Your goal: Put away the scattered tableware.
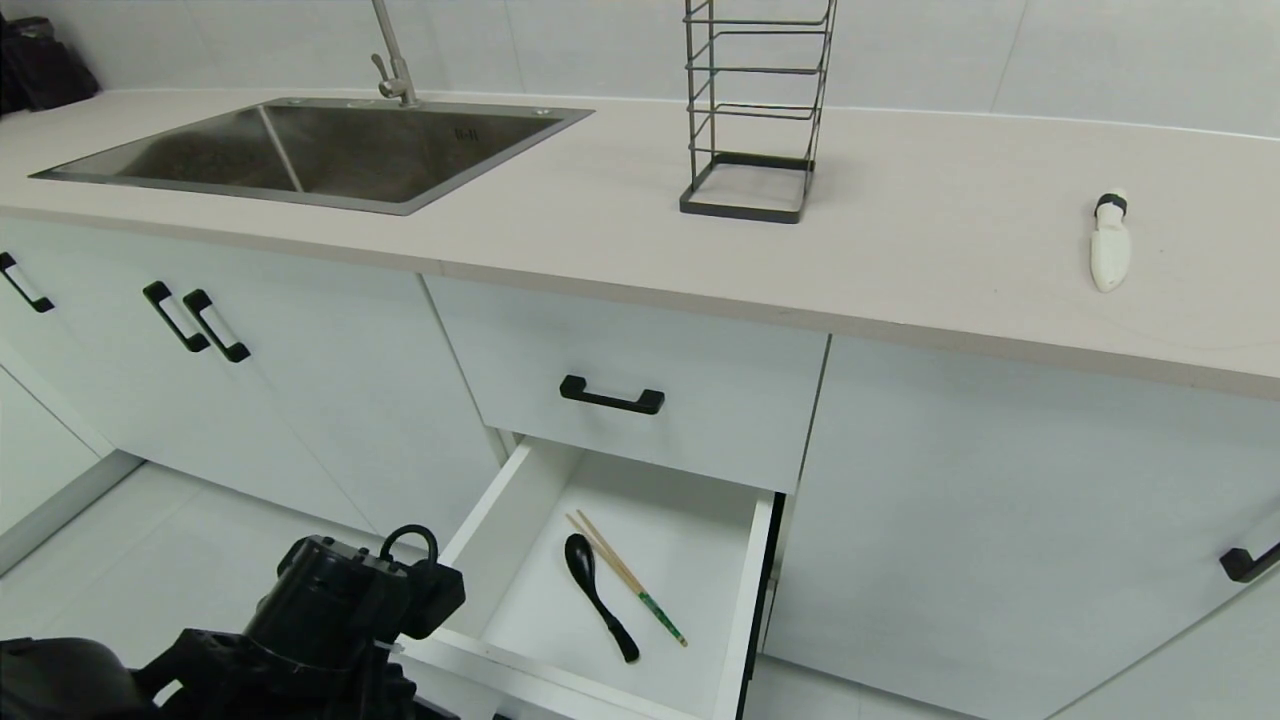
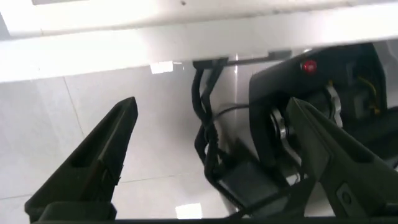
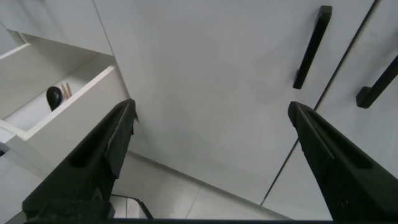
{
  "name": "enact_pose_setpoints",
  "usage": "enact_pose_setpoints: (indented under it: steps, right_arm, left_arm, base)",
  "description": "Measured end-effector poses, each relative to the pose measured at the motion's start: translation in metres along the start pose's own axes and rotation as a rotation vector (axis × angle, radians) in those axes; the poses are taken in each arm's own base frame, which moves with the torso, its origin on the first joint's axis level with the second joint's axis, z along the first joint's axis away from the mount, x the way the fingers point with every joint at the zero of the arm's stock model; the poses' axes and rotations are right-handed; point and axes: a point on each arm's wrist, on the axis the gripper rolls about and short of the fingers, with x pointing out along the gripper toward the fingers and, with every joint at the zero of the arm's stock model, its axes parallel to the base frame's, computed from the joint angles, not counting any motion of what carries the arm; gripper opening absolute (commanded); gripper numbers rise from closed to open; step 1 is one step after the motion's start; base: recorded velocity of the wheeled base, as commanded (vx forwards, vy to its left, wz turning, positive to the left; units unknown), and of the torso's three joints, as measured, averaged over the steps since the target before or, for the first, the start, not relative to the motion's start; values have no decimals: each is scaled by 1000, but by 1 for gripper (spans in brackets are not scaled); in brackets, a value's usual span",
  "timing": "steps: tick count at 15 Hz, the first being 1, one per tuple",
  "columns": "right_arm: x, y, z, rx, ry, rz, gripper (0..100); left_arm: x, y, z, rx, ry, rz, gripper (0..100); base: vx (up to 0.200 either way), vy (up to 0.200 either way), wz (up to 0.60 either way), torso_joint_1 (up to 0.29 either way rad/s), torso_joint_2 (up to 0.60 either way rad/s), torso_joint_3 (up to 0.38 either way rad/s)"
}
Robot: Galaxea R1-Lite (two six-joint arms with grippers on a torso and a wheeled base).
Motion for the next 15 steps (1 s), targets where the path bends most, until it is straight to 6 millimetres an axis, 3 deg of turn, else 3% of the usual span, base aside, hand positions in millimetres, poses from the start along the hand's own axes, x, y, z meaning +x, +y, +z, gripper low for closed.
enact_pose_setpoints:
  steps: [15]
  right_arm:
    - [0, 0, 0, 0, -1, 0, 100]
  left_arm:
    - [34, -4, 47, -17, -218, 26, 100]
  base:
    - [0, 0, 0, 0, 0, 0]
